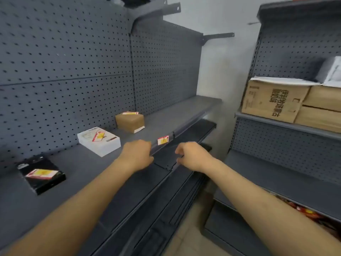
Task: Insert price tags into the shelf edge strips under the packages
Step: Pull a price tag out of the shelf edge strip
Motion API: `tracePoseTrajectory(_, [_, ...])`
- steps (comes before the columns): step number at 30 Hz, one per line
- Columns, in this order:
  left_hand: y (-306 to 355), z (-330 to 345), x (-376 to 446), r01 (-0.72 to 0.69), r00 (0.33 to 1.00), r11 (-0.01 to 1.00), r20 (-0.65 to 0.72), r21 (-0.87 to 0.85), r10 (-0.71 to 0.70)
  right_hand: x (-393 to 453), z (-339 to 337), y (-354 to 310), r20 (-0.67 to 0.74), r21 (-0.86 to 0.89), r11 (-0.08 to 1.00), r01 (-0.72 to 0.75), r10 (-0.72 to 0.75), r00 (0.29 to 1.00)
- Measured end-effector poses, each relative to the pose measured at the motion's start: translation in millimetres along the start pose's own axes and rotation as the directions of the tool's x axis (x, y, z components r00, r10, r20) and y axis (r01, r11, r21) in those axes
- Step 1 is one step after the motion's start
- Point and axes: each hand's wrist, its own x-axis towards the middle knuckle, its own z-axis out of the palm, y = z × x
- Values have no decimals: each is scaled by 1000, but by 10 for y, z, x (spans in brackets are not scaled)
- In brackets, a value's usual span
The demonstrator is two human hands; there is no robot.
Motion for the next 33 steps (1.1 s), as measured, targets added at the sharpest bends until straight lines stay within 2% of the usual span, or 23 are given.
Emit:
tracePoseTrajectory(4, [165,221,439,87,995,996,-39,-23,-88,480,-9,410,-13,47,997,64,-63,998])
tracePoseTrajectory(11, [218,519,1043,183,983,981,-15,-62,-184,1202,155,888,-12,58,975,213,-213,977])
tracePoseTrajectory(16, [137,668,1393,231,973,973,2,1,-231,1738,324,1023,-5,30,944,328,-328,945])
tracePoseTrajectory(25, [25,961,1740,211,973,975,-76,-75,-217,2427,784,1127,-62,5,836,549,-548,834])
tracePoseTrajectory(28, [6,971,1864,205,977,978,-58,-25,-207,2571,855,1163,-81,27,817,576,-573,816])
tracePoseTrajectory(33, [103,1026,1977,205,977,977,-47,-56,-207,2782,919,1243,-133,102,754,649,-636,760])
